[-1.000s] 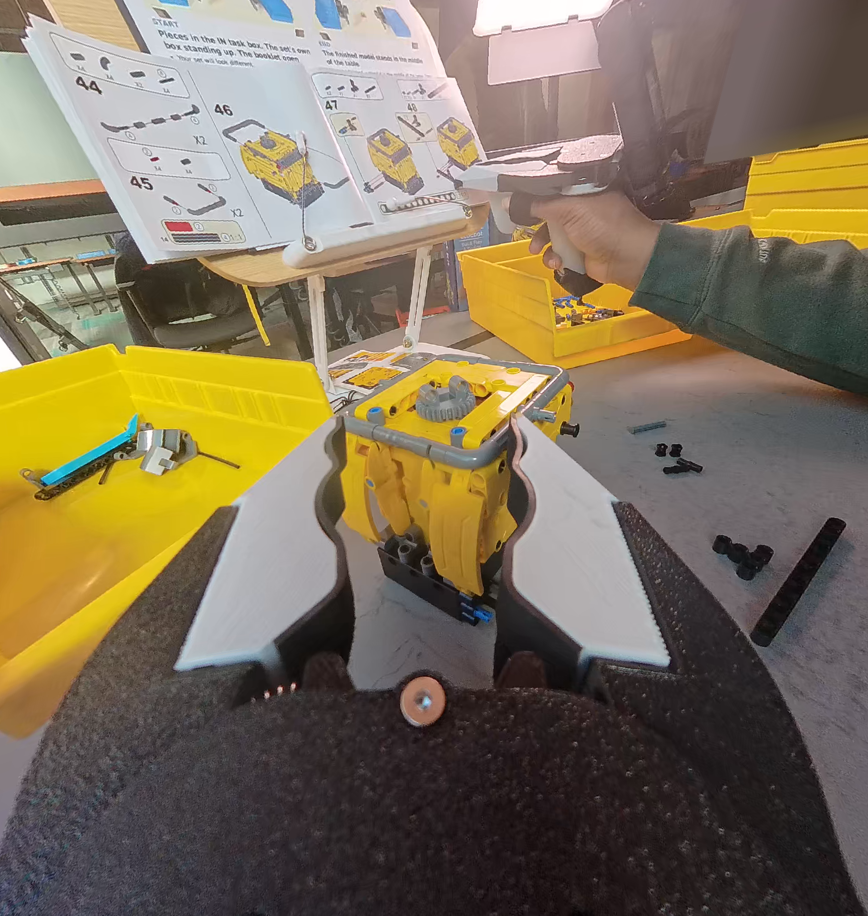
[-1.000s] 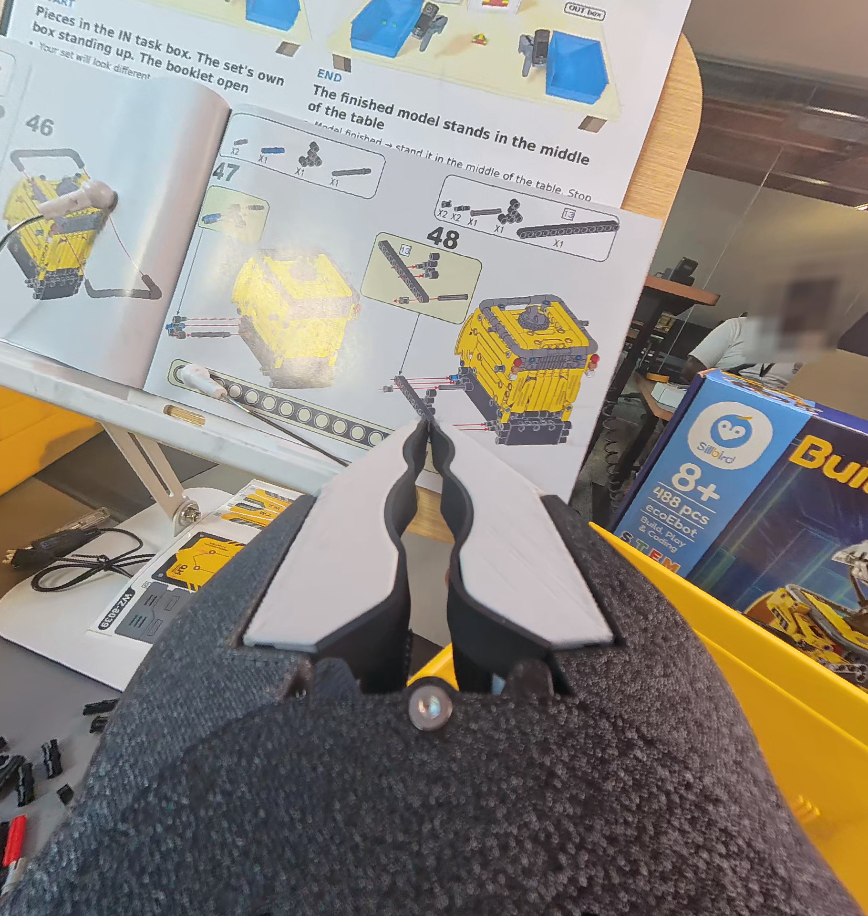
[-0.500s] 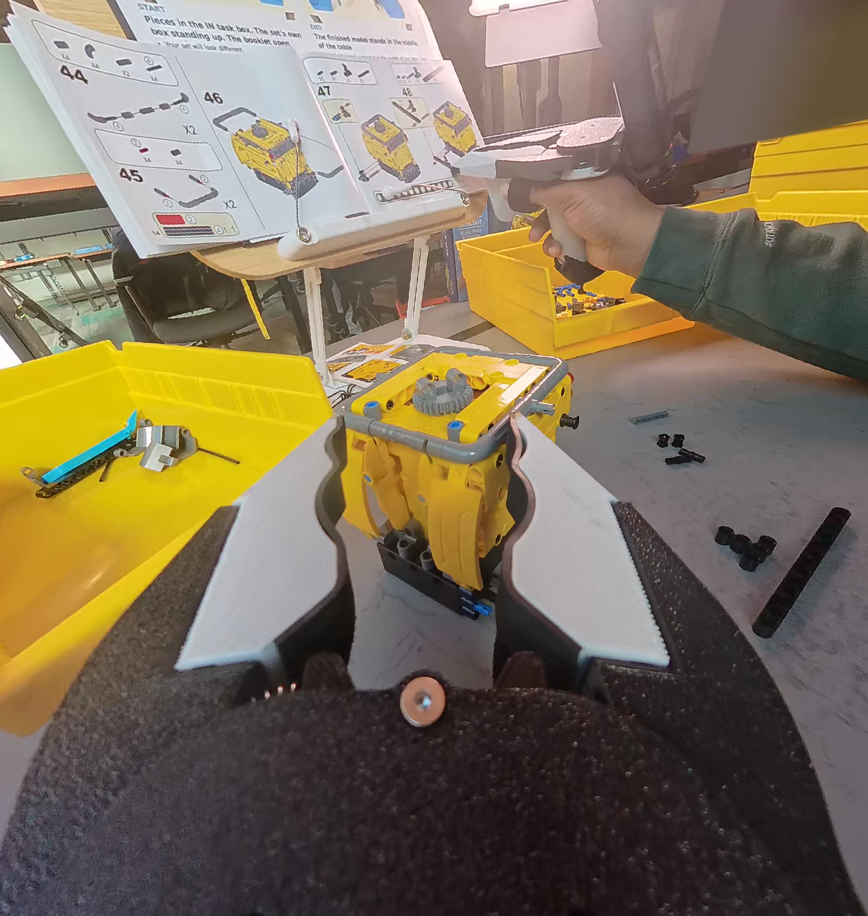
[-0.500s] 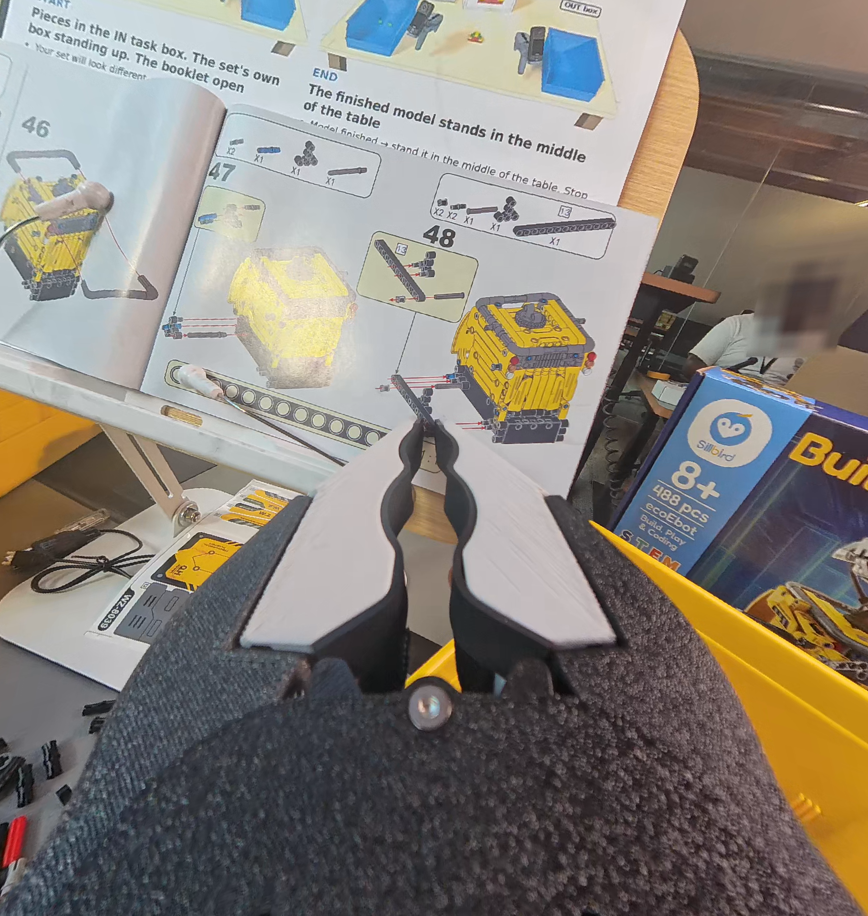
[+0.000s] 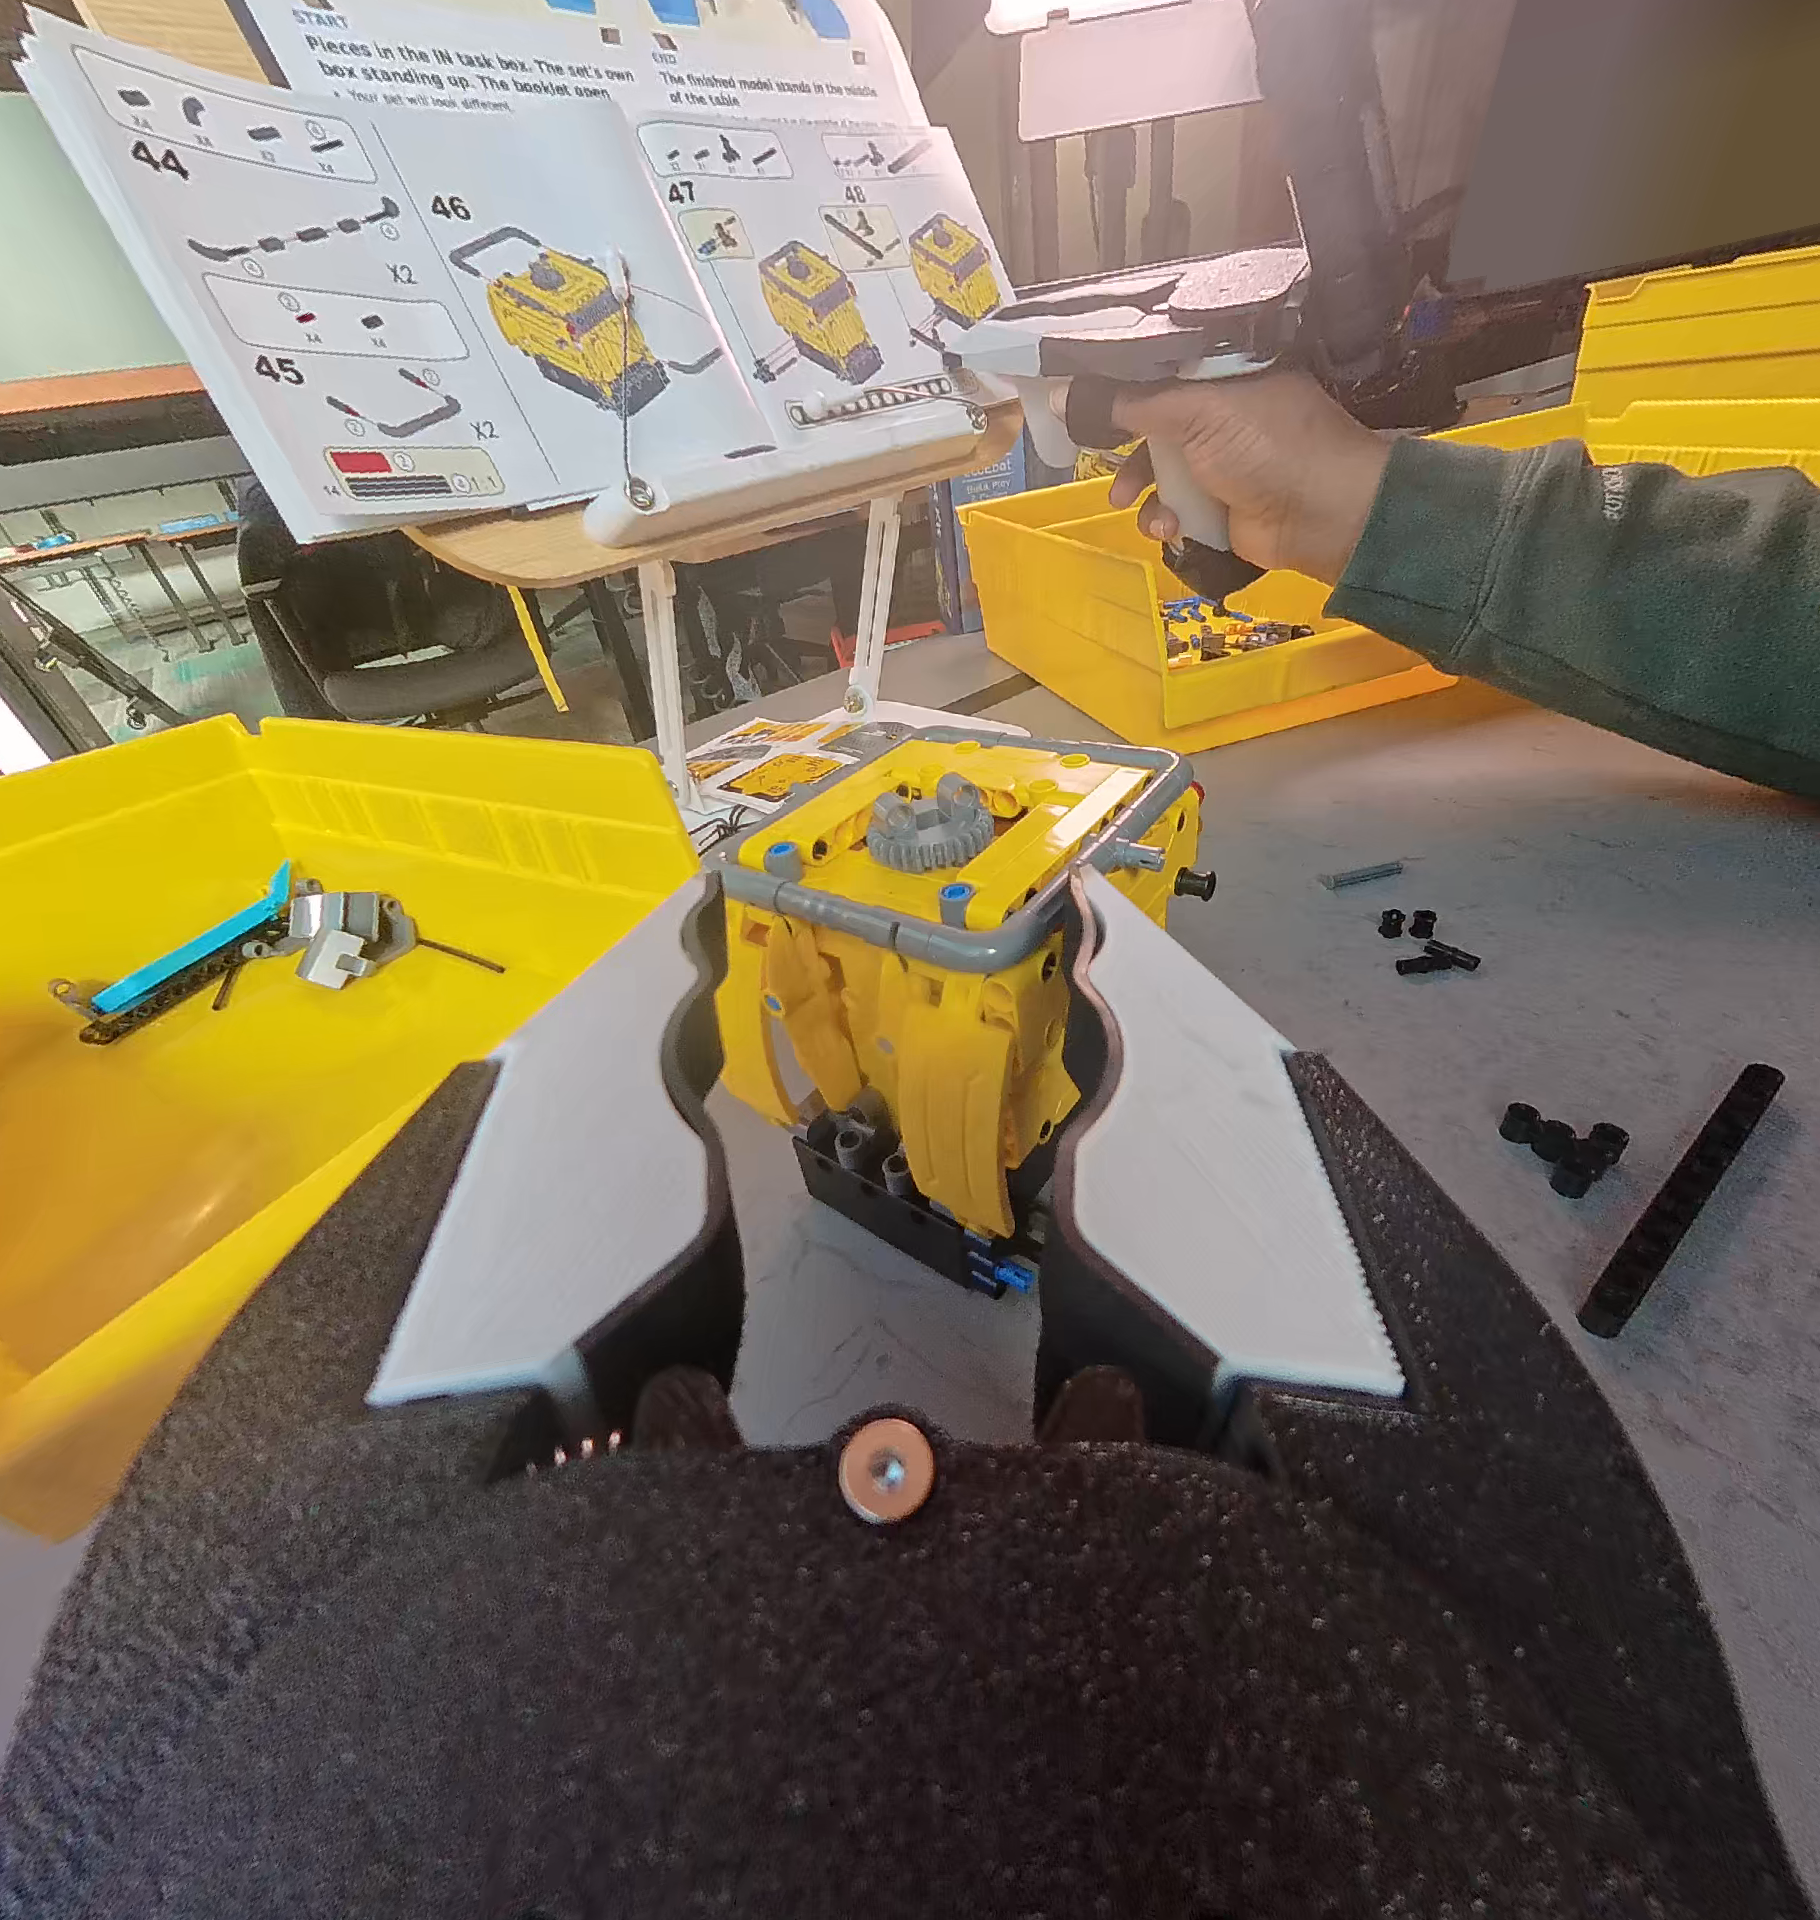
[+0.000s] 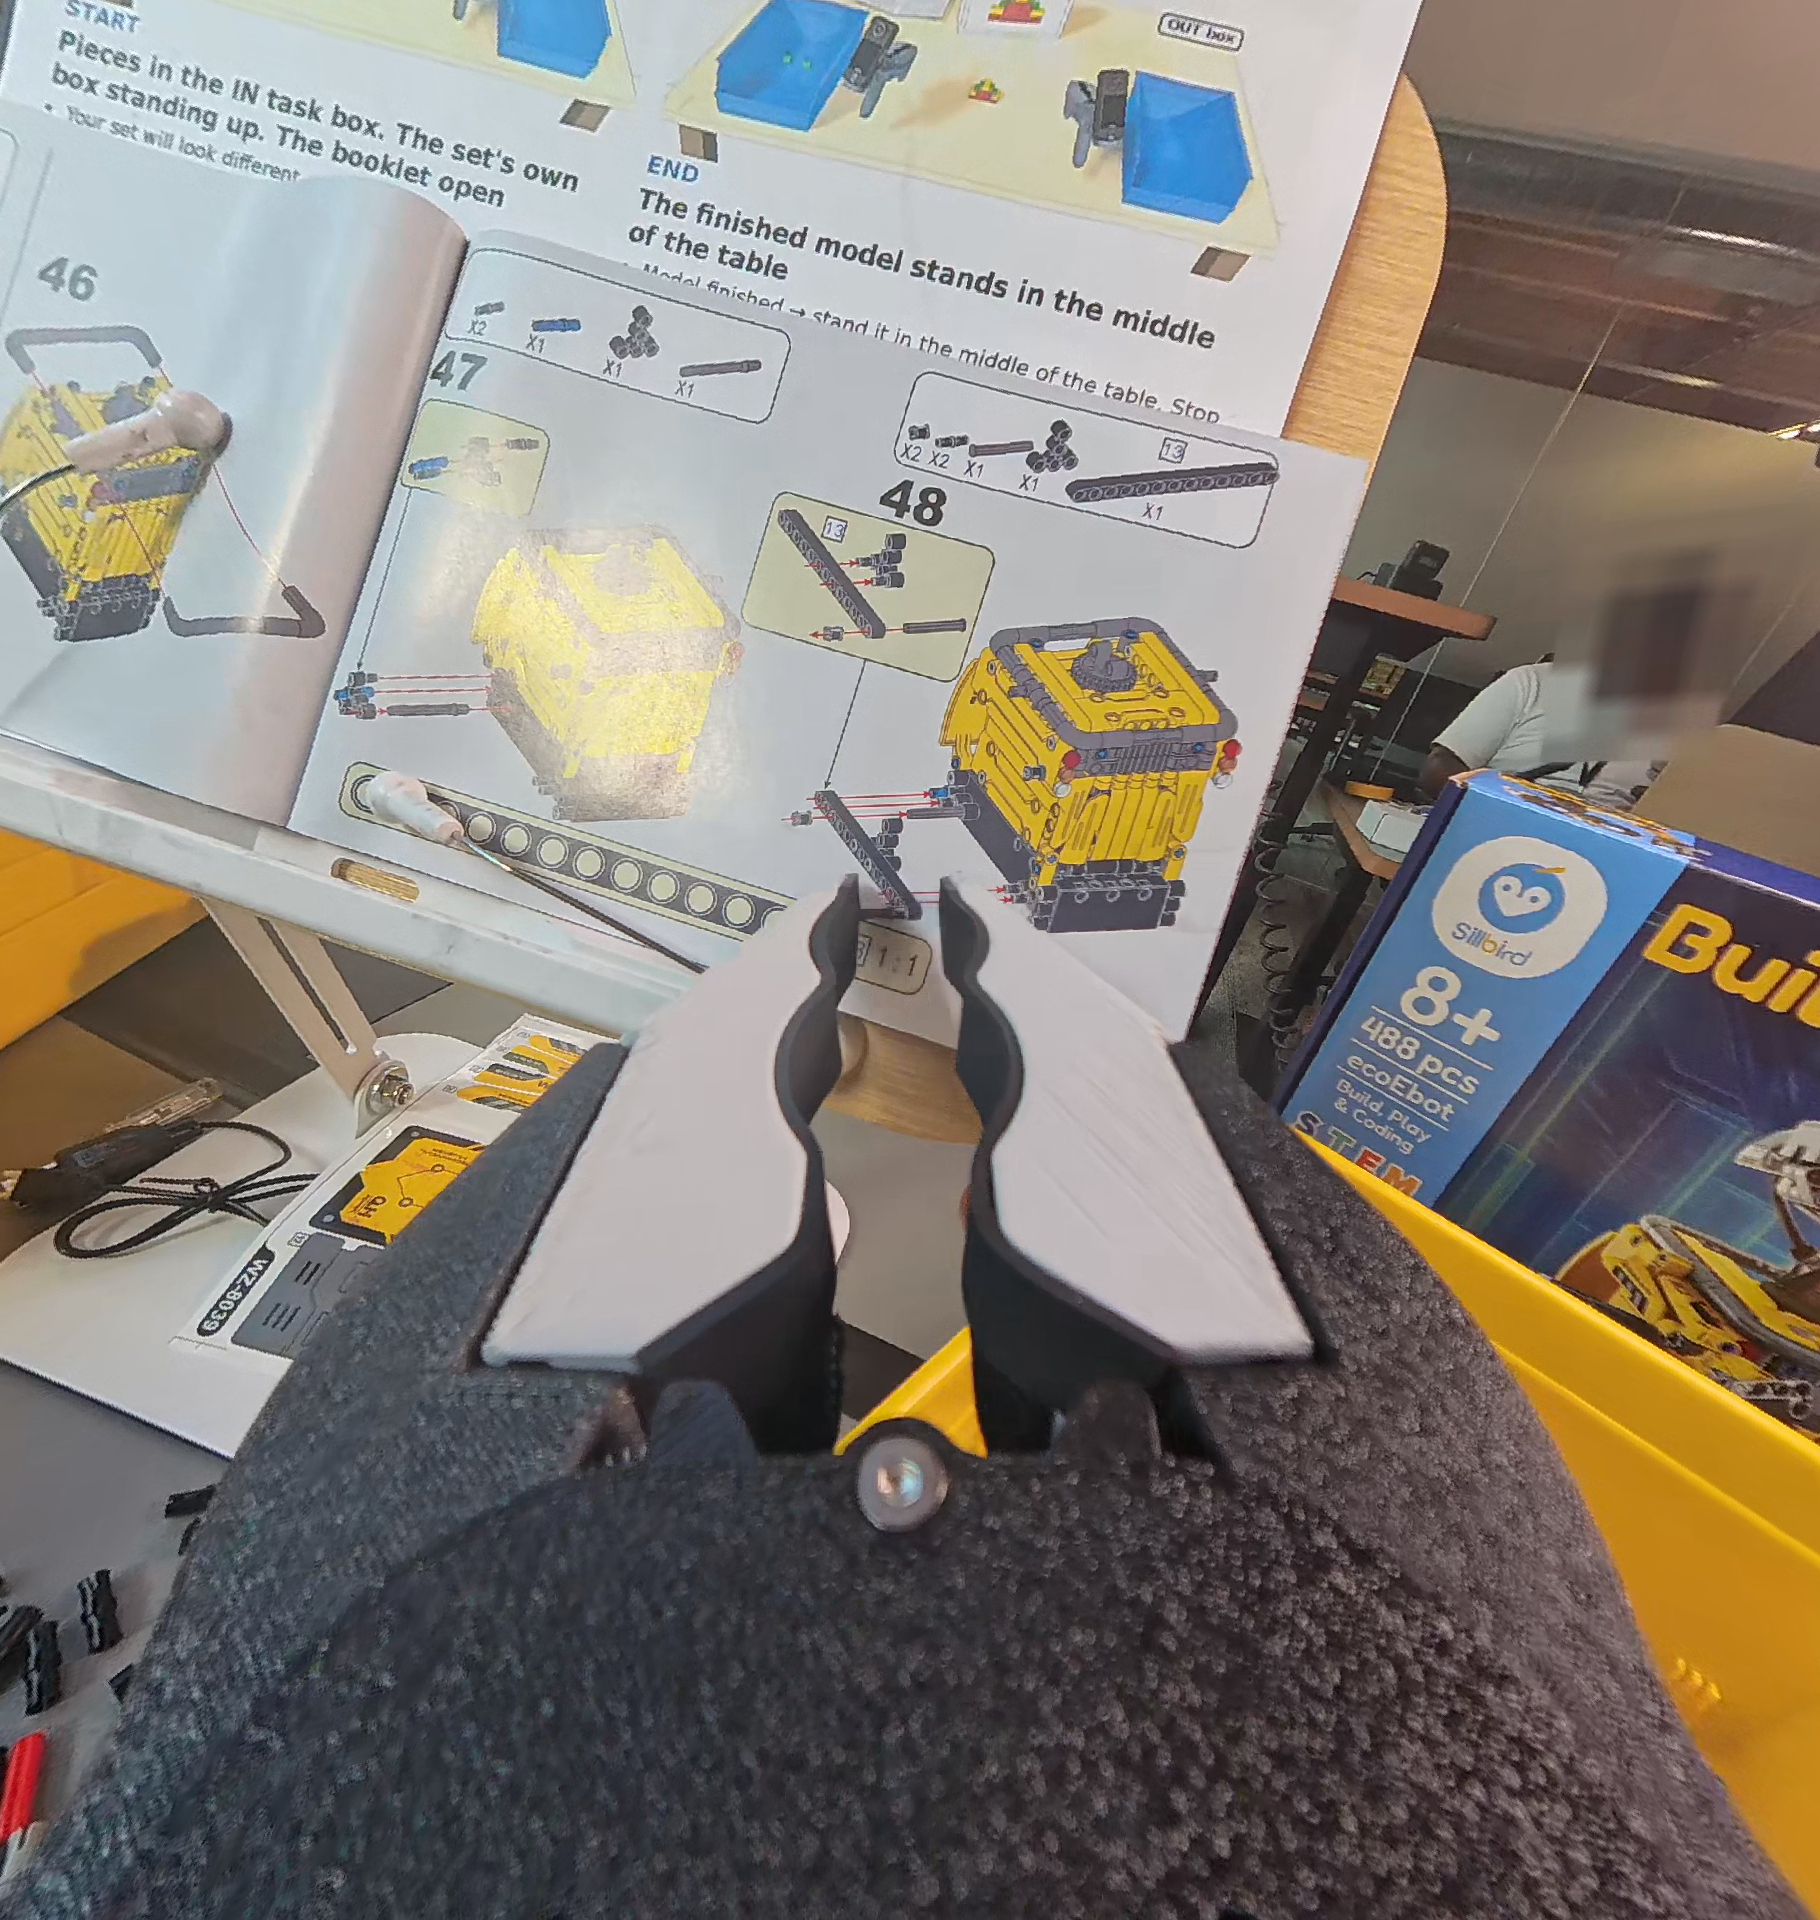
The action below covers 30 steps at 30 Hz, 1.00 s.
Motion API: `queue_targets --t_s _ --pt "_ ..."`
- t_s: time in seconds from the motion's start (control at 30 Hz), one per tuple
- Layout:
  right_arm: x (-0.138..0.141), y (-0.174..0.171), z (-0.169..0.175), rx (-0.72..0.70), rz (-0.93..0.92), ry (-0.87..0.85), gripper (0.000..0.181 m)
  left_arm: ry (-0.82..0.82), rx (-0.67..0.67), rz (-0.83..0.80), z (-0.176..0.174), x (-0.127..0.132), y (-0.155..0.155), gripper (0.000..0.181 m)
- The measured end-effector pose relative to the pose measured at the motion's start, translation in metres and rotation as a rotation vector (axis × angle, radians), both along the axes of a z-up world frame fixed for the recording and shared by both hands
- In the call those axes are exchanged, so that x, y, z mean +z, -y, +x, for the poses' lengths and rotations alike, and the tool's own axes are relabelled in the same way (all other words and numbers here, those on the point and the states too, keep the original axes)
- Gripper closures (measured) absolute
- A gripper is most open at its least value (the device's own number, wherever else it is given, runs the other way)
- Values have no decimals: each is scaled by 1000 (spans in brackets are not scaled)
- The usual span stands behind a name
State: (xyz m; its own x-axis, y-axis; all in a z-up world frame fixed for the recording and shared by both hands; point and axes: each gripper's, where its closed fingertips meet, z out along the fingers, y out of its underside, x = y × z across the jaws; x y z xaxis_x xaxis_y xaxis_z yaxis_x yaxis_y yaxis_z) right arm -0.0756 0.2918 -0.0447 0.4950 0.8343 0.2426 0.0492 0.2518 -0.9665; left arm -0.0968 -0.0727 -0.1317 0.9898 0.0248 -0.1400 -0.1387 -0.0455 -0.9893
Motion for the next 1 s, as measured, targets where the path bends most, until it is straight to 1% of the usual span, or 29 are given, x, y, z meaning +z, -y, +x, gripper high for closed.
queue_targets --t_s 0.1,0.2,0.3,0.4,0.43,0.47,0.5,0.53,0.6,0.63,0.67,0.73,0.77,0.87,0.9,0.93,0.97,1.0 --pt "5 1 2 -2 19 -17 151 1 4 6 -1 1 1 117" --pt "13 24 -6 86 117 -6 151 9 13 20 -3 4 1 118" --pt "9 50 -20 176 212 109 151 6 42 56 -10 15 2 120" --pt "-6 67 -34 259 255 270 151 -12 55 112 -17 48 -3 122" --pt "-11 67 -38 254 270 323 151 -23 61 123 -19 61 -7 123" --pt "-11 67 -41 244 292 348 155 -36 64 136 -21 75 -13 123" --pt "-10 68 -44 242 293 356 167 -48 57 153 -21 89 -19 123" --pt "-13 70 -48 256 279 390 172 -58 48 175 -19 104 -26 124" --pt "-16 68 -53 258 262 442 173 -78 22 216 -14 127 -40 127" --pt "-16 67 -53 261 255 464 173 -89 6 223 -10 135 -47 127" --pt "-12 65 -53 249 258 465 174 -102 -5 223 -7 140 -55 127" --pt "6 53 -48 167 298 396 179 -127 -16 207 -4 146 -71 129" --pt "15 45 -41 119 287 348 181 -131 -19 192 -3 147 -79 129" --pt "32 10 -6 -16 123 168 181 -116 -28 136 -6 146 -99 129" --pt "32 -7 12 -85 63 124 181 -112 -29 123 -7 145 -104 129" --pt "25 -22 30 -143 8 111 181 -110 -30 111 -9 145 -109 129" --pt "15 -35 46 -184 -60 108 180 -112 -30 94 -10 143 -114 129" --pt "2 -44 58 -196 -135 110 175 -117 -27 73 -13 140 -119 130"
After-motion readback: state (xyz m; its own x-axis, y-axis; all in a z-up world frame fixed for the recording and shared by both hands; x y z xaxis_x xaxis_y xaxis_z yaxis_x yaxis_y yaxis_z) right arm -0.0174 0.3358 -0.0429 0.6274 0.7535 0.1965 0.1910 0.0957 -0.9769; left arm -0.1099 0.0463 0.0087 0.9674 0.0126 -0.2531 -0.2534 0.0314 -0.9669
